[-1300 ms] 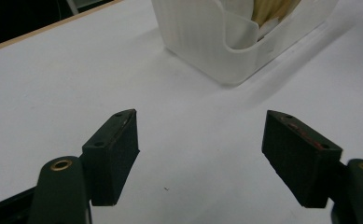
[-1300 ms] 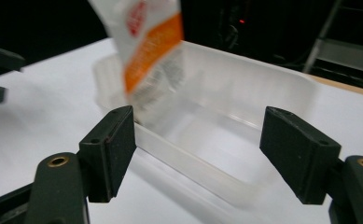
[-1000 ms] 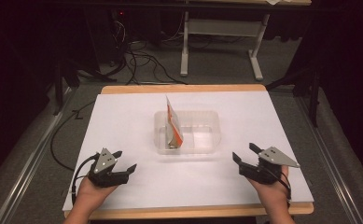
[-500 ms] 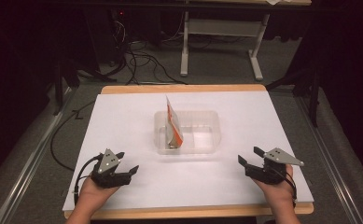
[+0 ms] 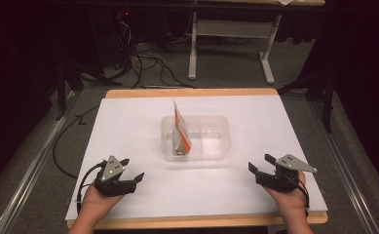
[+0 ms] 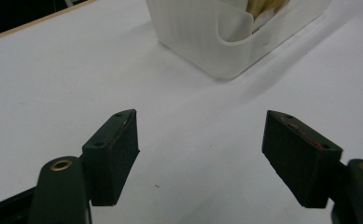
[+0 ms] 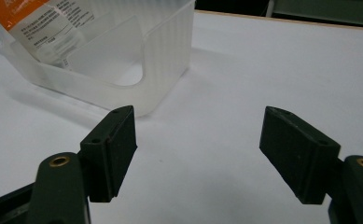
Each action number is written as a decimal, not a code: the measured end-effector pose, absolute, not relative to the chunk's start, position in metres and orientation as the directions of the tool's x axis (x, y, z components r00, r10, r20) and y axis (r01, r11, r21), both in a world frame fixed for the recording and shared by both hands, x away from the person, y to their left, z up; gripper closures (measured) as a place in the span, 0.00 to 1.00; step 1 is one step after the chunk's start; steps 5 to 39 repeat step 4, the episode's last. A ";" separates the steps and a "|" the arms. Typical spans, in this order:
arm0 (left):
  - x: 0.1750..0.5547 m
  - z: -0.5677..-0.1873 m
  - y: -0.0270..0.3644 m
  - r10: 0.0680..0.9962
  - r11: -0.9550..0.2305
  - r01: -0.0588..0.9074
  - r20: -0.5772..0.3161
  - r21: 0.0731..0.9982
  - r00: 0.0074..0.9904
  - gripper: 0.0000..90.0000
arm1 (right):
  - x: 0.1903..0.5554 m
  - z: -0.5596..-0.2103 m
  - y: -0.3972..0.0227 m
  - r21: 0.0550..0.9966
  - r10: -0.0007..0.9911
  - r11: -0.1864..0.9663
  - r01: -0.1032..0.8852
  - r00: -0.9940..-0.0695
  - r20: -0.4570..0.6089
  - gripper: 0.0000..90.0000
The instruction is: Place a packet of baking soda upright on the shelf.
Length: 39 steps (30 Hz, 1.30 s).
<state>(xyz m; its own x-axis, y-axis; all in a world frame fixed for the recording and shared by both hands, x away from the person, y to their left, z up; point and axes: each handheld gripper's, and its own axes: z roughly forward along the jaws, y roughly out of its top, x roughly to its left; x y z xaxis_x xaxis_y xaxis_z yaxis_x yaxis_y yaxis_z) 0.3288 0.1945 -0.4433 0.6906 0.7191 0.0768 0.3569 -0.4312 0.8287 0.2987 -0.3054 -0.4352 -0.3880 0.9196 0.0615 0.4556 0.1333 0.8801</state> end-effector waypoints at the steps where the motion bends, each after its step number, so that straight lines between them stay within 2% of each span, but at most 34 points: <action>1: 0.329 -0.443 0.194 0.719 -0.431 0.357 0.077 0.829 0.691 0.31 | 0.299 -0.435 -0.305 0.879 0.919 0.135 0.457 -0.389 0.061 0.31; 39: 0.329 -0.443 0.194 0.719 -0.431 0.357 0.077 0.829 0.690 0.31 | 0.299 -0.435 -0.305 0.880 0.918 0.139 0.454 -0.392 0.058 0.30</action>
